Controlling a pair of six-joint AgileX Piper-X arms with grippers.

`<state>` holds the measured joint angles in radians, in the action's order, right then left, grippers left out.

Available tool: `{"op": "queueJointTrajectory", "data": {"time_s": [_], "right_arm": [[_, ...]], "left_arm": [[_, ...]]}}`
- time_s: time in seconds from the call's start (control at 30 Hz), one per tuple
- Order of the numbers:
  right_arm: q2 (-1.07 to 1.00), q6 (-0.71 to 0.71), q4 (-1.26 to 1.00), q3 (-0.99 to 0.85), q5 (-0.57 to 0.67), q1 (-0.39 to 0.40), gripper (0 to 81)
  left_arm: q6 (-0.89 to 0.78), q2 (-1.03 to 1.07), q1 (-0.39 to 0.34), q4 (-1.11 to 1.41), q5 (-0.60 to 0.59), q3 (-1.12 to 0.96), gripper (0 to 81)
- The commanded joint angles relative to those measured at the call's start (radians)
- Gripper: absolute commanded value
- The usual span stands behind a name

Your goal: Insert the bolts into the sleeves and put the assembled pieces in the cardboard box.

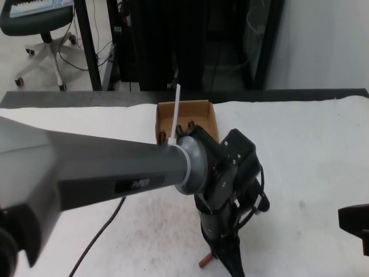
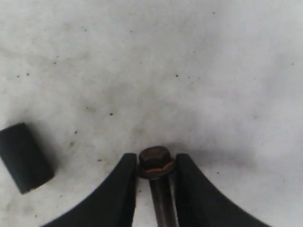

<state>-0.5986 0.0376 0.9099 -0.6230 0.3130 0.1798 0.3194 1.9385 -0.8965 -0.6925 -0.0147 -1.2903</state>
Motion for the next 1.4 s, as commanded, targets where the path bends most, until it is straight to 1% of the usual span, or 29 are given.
{"op": "queueJointTrajectory", "data": {"time_s": [0.0, 0.2, 0.3, 0.4, 0.5, 0.6, 0.67, 0.77, 0.83, 0.9, 0.97, 1.03, 1.1, 1.17, 1.23, 1.37], "right_arm": [[0.006, -0.009, 0.002, -0.001, 0.009, -0.004, 0.8], [0.006, -0.015, 0.002, -0.001, 0.009, -0.004, 0.8], [-0.005, -0.014, -0.009, -0.001, 0.009, -0.004, 0.8], [-0.035, -0.014, -0.046, -0.001, 0.026, -0.004, 0.8], [-0.081, -0.014, -0.086, -0.001, 0.098, -0.004, 0.8], [-0.147, -0.014, -0.132, -0.001, 0.145, -0.004, 0.8], [-0.191, -0.014, -0.176, -0.001, 0.190, -0.001, 0.8], [-0.268, -0.014, -0.272, -0.001, 0.280, 0.012, 0.8], [-0.336, -0.014, -0.366, -0.001, 0.297, 0.038, 0.8], [-0.403, -0.014, -0.462, -0.001, 0.291, 0.066, 0.8], [-0.483, -0.017, -0.536, -0.011, 0.286, 0.102, 0.8], [-0.570, -0.061, -0.547, -0.040, 0.254, 0.147, 0.3], [-0.649, -0.177, -0.501, -0.088, 0.174, 0.197, 4.5], [-0.736, -0.332, -0.406, -0.163, 0.054, 0.261, 11.4], [-0.814, -0.438, -0.315, -0.239, -0.060, 0.310, 18.9], [-0.948, -0.592, -0.255, -0.382, -0.200, 0.366, 35.3]], "left_arm": [[-0.038, -0.064, 0.002, 0.009, -0.003, -0.006, 0.3], [-0.233, -0.221, 0.033, 0.060, -0.131, -0.004, 0.3], [-0.290, -0.300, 0.057, 0.101, -0.141, 0.007, 0.3], [-0.348, -0.388, 0.091, 0.175, -0.144, 0.078, 0.3], [-0.421, -0.500, 0.133, 0.273, -0.147, 0.220, 0.3], [-0.514, -0.661, 0.181, 0.435, -0.191, 0.429, 0.3], [-0.577, -0.784, 0.216, 0.586, -0.233, 0.583, 0.3], [-0.621, -0.958, 0.264, 0.813, -0.303, 0.774, 0.3], [-0.618, -1.061, 0.289, 0.904, -0.317, 0.870, 0.3], [-0.618, -1.151, 0.309, 0.904, -0.317, 0.938, 0.3], [-0.615, -1.210, 0.334, 0.830, -0.315, 0.976, 0.3], [-0.582, -1.232, 0.356, 0.727, -0.307, 0.989, 0.3], [-0.500, -1.228, 0.373, 0.631, -0.295, 0.989, 0.3], [-0.416, -1.211, 0.389, 0.554, -0.254, 0.989, 0.3], [-0.364, -1.183, 0.406, 0.507, -0.221, 0.989, 0.3], [-0.300, -1.086, 0.438, 0.471, -0.218, 0.989, 0.3]]}}
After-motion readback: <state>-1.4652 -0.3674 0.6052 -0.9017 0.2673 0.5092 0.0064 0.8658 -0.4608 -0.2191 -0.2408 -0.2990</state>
